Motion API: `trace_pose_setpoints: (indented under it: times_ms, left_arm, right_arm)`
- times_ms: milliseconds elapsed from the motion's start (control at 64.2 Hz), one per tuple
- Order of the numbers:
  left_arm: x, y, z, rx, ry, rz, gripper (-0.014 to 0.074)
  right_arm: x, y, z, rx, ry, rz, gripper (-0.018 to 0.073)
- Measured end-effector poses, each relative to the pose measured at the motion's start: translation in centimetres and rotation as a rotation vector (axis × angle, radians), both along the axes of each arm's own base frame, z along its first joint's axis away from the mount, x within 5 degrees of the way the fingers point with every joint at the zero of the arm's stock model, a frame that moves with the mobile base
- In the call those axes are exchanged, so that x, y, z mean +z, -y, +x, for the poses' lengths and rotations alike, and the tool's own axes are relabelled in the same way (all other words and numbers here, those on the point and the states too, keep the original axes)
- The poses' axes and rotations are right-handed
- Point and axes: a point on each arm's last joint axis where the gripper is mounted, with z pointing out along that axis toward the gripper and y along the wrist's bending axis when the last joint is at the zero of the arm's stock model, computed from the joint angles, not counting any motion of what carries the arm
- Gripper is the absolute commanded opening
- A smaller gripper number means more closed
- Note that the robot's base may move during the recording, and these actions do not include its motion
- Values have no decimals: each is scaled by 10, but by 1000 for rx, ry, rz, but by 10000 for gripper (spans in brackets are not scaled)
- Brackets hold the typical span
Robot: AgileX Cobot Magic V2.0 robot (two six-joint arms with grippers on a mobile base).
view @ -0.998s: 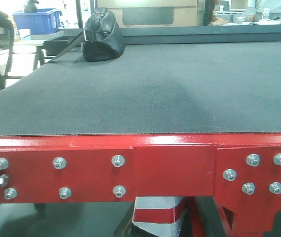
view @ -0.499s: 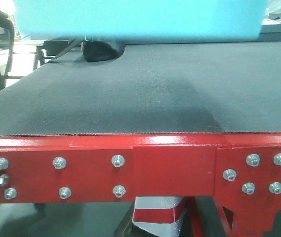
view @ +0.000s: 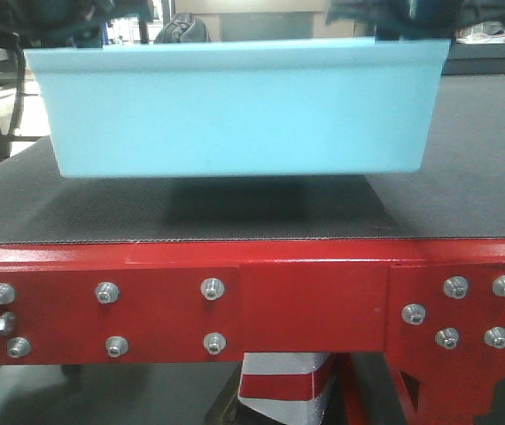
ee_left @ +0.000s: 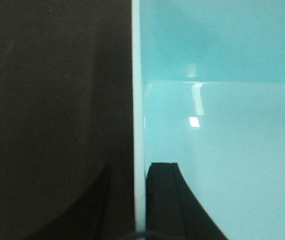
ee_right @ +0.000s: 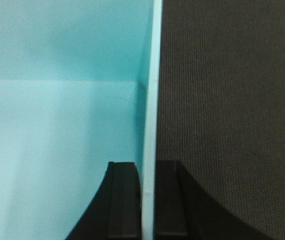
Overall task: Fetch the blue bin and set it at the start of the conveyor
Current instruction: 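Lower the light-blue bin with both grippers onto the grey belt, then open both grippers and lift them away from the bin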
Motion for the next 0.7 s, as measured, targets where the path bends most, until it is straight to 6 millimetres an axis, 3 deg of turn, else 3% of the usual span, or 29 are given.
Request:
trace_pose_setpoints:
  times_ms: [218, 327, 452, 530, 608, 701]
  left_arm:
    - [-19, 5, 9, -20, -14, 13, -106]
    - [-19, 5, 11, -30, -1, 23, 2]
    - [-18, 3, 12, -40, 15, 47, 185]
    - [-18, 4, 12, -44, 21, 43, 250]
    - [-17, 6, 13, -53, 34, 36, 275]
    - [-17, 7, 12, -55, 33, 31, 300]
  right_arm:
    - [-13, 1, 6, -2, -23, -14, -162]
    - [-14, 1, 7, 2, -17, -21, -151]
    - [-13, 0, 9, 7, 1, -13, 58]
    - [-12, -2, 9, 14, 18, -3, 217]
    - [-11, -3, 10, 21, 36, 5, 293]
    - [-11, -3, 11, 19, 40, 12, 323]
